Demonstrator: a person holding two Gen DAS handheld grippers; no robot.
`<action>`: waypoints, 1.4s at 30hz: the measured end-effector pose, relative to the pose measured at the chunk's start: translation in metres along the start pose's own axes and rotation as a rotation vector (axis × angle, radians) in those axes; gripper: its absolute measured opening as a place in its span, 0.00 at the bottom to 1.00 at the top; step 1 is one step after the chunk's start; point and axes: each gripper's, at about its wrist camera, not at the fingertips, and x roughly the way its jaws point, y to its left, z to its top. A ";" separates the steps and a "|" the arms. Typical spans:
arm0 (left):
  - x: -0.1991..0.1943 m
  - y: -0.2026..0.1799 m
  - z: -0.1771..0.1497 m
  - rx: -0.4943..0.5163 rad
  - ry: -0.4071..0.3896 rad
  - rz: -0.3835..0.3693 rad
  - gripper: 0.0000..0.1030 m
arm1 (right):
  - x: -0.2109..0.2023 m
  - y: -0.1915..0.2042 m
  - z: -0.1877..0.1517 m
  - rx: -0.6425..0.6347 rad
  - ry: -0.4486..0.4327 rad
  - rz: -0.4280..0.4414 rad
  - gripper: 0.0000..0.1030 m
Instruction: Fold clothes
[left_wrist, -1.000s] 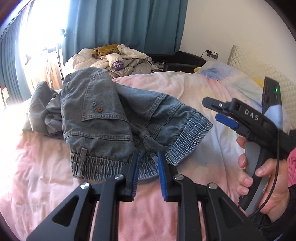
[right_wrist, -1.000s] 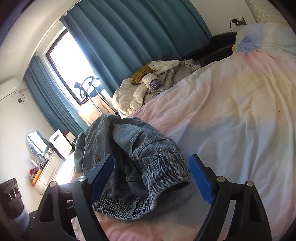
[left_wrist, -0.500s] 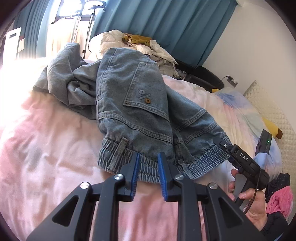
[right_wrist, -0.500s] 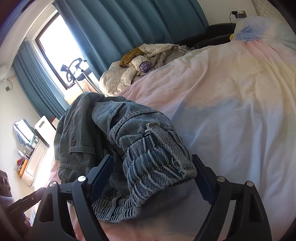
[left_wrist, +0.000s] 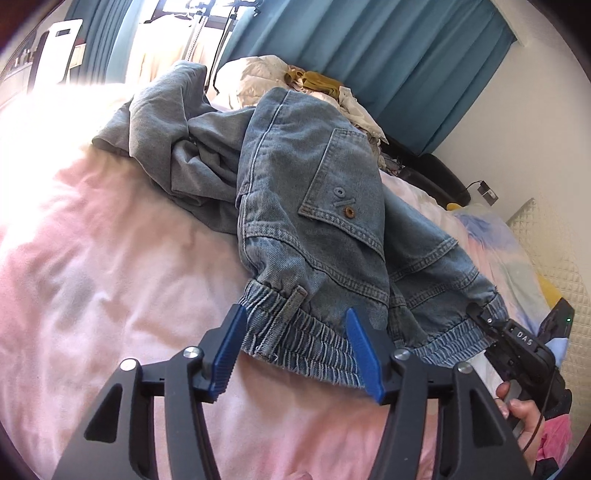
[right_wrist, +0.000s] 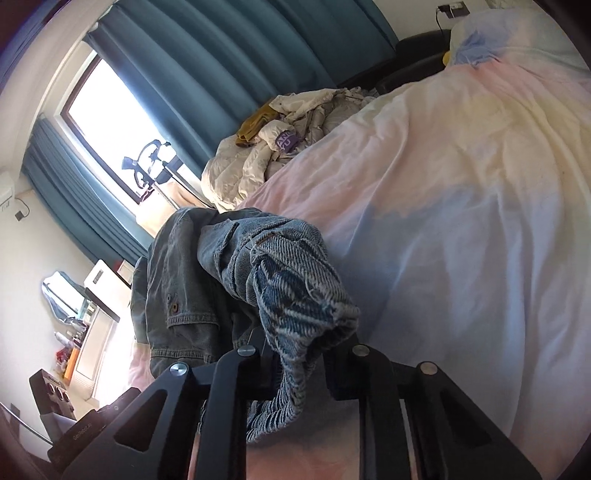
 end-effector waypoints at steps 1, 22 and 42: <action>0.003 0.001 -0.001 -0.004 0.009 -0.003 0.58 | -0.002 0.002 0.001 -0.009 -0.011 -0.009 0.14; 0.055 0.012 -0.006 -0.029 0.143 0.011 0.58 | -0.006 -0.031 0.004 0.132 -0.013 -0.014 0.12; 0.074 0.011 -0.007 -0.032 0.138 0.031 0.58 | -0.009 -0.030 -0.001 0.127 0.005 -0.009 0.12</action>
